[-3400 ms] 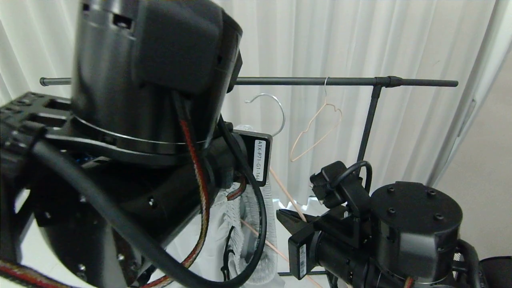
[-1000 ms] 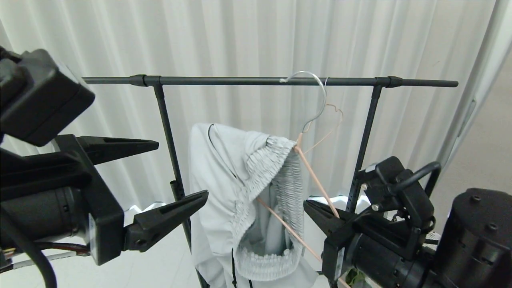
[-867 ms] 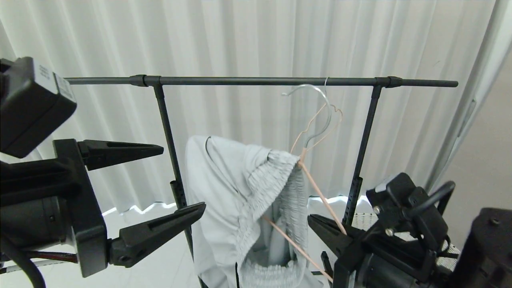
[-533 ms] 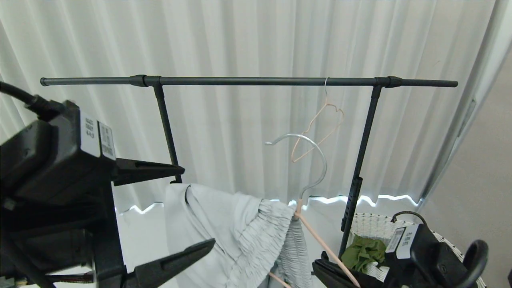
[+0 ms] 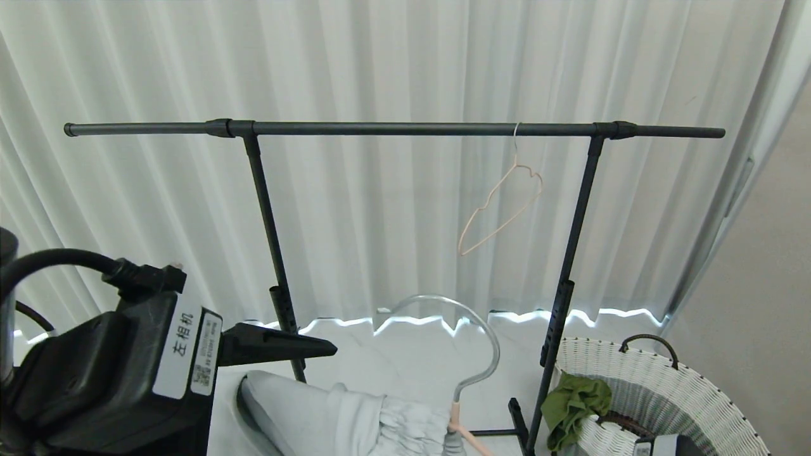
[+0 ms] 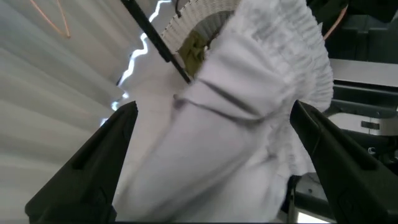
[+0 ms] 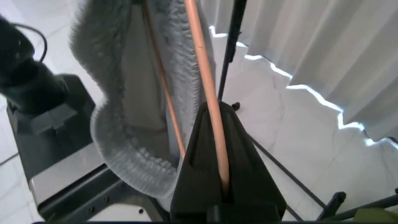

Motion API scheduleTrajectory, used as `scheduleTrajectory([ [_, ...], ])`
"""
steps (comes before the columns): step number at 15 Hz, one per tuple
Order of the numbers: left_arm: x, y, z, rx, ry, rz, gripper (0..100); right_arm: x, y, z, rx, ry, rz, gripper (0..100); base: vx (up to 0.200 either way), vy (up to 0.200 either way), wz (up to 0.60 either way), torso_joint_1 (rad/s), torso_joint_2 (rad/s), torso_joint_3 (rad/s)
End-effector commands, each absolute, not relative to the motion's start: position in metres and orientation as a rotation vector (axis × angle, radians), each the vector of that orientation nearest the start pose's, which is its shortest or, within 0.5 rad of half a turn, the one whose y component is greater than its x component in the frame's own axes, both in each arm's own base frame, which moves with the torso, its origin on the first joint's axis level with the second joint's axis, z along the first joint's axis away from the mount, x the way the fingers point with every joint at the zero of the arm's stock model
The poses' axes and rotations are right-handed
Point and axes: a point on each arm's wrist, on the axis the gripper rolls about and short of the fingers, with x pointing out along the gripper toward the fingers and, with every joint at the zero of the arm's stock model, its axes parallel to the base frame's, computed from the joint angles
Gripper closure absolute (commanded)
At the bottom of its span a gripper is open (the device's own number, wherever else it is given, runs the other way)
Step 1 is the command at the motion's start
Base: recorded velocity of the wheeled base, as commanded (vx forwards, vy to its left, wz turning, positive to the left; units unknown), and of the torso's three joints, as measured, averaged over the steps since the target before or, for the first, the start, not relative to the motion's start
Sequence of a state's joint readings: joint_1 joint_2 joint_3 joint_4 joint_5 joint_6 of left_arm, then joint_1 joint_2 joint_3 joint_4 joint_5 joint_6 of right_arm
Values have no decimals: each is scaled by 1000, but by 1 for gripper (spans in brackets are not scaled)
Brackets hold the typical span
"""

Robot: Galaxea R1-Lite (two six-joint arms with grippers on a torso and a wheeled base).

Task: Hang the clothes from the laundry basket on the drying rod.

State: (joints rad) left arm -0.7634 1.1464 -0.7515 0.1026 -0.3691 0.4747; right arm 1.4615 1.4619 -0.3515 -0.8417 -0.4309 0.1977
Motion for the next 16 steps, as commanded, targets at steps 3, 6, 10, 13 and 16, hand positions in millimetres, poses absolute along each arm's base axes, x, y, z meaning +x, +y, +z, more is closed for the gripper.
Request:
scheduleTrajectory([
  [3,97,-116,210,533,293,-1294,0,15,204,139,-98,285,1077,100,0,0,0,0,0,0],
  [6,86,-119,192,561,344,-1369,0,7,205,137,-139,271,1120,100,0,0,0,0,0,0],
  [10,83,-120,184,567,380,-1393,0,6,206,137,-165,256,1125,100,0,0,0,0,0,0],
  [13,81,-118,180,566,392,-1400,0,6,207,139,-178,239,1129,100,0,0,0,0,0,0],
  [16,81,-118,178,567,403,-1400,100,6,208,140,-175,227,1132,100,0,0,0,0,0,0],
])
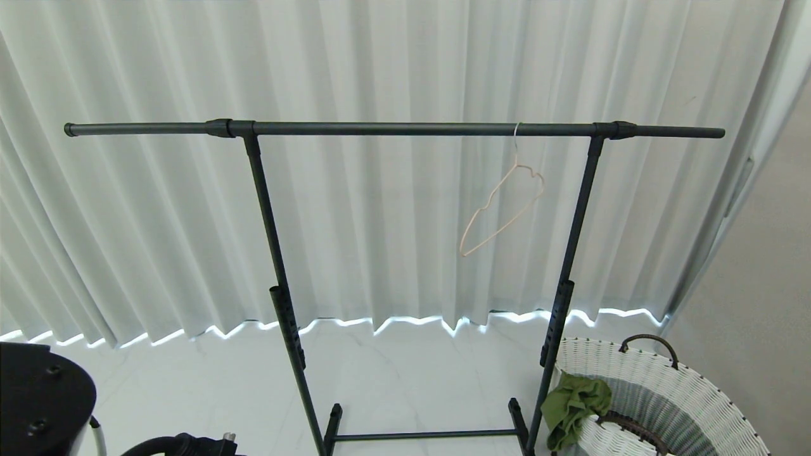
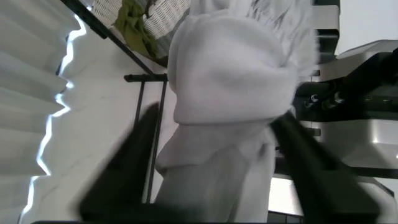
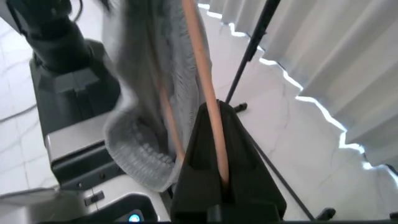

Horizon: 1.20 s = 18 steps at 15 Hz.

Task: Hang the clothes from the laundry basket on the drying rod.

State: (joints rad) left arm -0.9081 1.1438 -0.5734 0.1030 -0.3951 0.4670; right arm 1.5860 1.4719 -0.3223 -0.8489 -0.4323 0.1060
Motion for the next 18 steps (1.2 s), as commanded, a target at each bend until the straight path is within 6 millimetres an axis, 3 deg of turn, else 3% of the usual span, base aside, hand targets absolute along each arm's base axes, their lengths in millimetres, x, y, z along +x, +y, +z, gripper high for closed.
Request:
scheduleTrajectory([
  [1,81,-118,178,566,405,-1400,100,6,208,141,-162,217,1134,100,0,0,0,0,0,0],
  [6,79,-115,173,566,424,-1396,100,6,212,141,-148,206,1130,100,0,0,0,0,0,0],
  [7,80,-115,173,566,425,-1391,100,6,212,140,-150,205,1123,0,0,0,0,0,0,0],
  [11,84,-110,172,562,438,-1341,100,11,209,139,-155,196,1024,0,0,0,0,0,0,0],
  [18,101,-90,179,600,451,-964,100,42,196,137,-131,203,810,0,0,0,0,0,0,0],
])
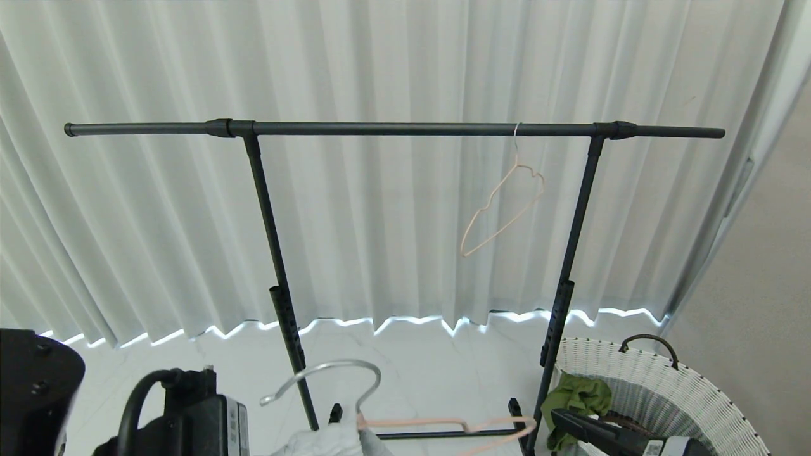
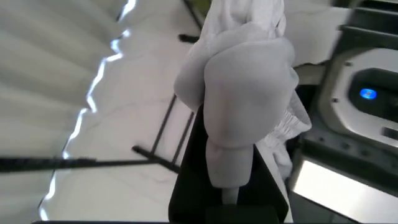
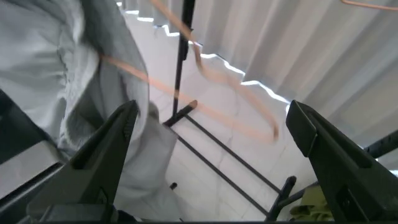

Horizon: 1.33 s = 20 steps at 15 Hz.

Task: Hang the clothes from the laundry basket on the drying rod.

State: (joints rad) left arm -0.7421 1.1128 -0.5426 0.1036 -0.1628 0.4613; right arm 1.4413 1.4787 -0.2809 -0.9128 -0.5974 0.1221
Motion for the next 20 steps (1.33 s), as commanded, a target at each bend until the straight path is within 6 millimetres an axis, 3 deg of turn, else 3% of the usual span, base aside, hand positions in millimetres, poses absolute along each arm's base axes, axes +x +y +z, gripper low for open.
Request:
scheduleTrajectory([
  [1,105,-87,183,584,448,-916,100,43,197,138,-113,204,803,0,0,0,0,0,0,0],
  [4,108,-85,217,455,357,-849,100,49,202,146,-42,207,783,0,0,0,0,0,0,0],
  [8,107,-87,251,409,234,-854,100,76,216,145,-5,242,723,0,0,0,0,0,0,0],
  [14,104,-91,260,405,197,-883,100,100,259,136,24,288,746,0,0,0,0,0,0,0],
  [18,105,-91,263,406,185,-885,100,105,275,133,44,295,758,0,0,0,0,0,0,0],
  [19,104,-91,263,406,185,-885,100,106,275,133,44,298,756,100,0,0,0,0,0,0],
  [20,104,-91,263,406,184,-884,100,106,274,132,43,299,754,100,0,0,0,0,0,0],
])
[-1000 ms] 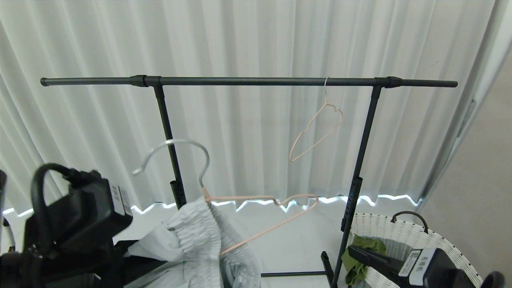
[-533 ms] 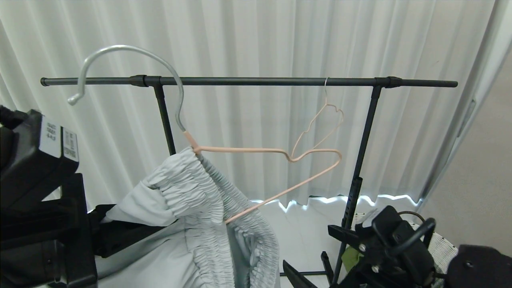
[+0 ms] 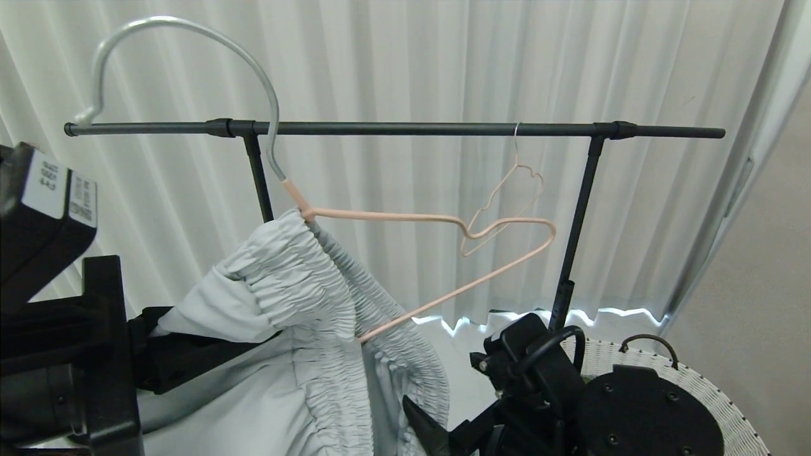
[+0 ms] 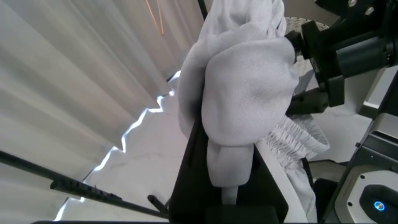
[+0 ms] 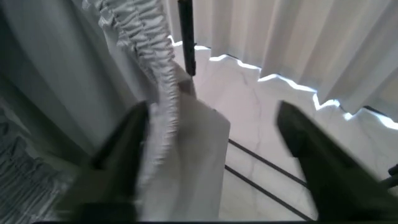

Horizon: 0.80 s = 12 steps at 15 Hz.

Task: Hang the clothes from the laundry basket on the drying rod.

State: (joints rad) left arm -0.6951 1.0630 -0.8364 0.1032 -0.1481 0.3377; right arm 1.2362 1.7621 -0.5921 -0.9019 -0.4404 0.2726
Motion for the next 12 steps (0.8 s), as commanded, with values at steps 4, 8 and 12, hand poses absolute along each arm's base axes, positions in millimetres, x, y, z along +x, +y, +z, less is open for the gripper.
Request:
scheduleTrajectory([
  [4,104,-91,260,410,196,-881,100,117,266,133,39,293,705,100,0,0,0,0,0,0],
  [8,100,-87,252,417,214,-882,100,148,241,138,41,270,578,100,0,0,0,0,0,0],
  [12,91,-80,236,428,242,-883,100,172,210,141,30,254,453,100,0,0,0,0,0,0],
])
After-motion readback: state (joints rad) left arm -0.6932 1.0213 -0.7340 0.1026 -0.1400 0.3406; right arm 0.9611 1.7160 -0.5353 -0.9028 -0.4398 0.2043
